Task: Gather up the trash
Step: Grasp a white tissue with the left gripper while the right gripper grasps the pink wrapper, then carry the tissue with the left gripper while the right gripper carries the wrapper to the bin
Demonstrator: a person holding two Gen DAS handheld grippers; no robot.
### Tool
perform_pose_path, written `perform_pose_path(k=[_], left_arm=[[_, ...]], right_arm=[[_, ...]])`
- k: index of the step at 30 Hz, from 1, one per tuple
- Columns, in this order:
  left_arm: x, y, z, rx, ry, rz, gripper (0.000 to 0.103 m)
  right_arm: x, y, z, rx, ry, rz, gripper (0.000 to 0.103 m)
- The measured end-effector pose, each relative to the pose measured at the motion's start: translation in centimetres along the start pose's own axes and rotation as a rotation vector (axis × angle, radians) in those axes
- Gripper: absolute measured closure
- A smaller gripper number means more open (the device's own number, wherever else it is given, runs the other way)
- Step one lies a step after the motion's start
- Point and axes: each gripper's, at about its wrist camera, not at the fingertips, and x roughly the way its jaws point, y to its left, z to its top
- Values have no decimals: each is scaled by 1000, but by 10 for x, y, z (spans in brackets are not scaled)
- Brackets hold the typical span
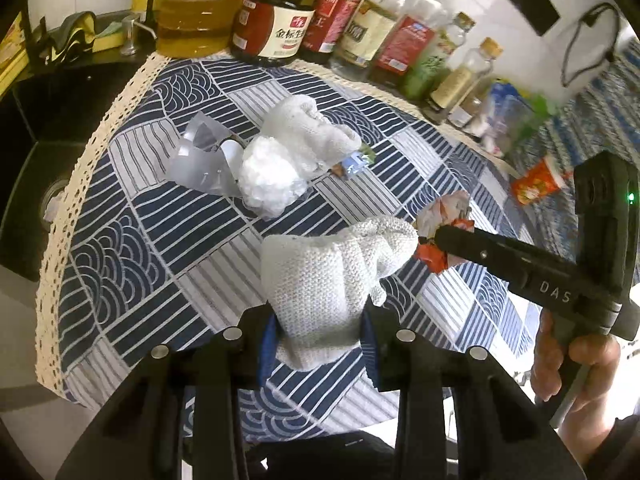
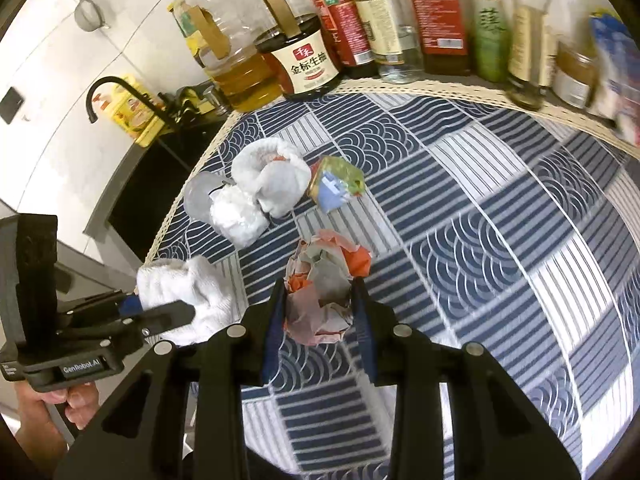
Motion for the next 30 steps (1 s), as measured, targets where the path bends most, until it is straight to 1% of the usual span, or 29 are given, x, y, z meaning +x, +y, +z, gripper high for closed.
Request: perform_pose_path(k=[8,16,19,22,26,30], left_arm=[[-42,23,-20,86,-30,-51,70],[-77,50,-55,135,-39,-107,70],[-87,59,-69,152,-40,-132,70],[-94,67,-86,174,-26,-157,70],[-96,79,-114,204,19,-175,70],[-95,91,-136,200,57,-185,70]], right_arm=[[-22,54,-36,24,-51,-65,69],[-32,112,-76,41,-71,-113,69],[-35,133,-93,46,-85,-143,69],[-38,149,-113,74,-97,-163,69],[-35,167,-144,115,-85,-170,69],[-28,179,-167,142,-61,-165,69]])
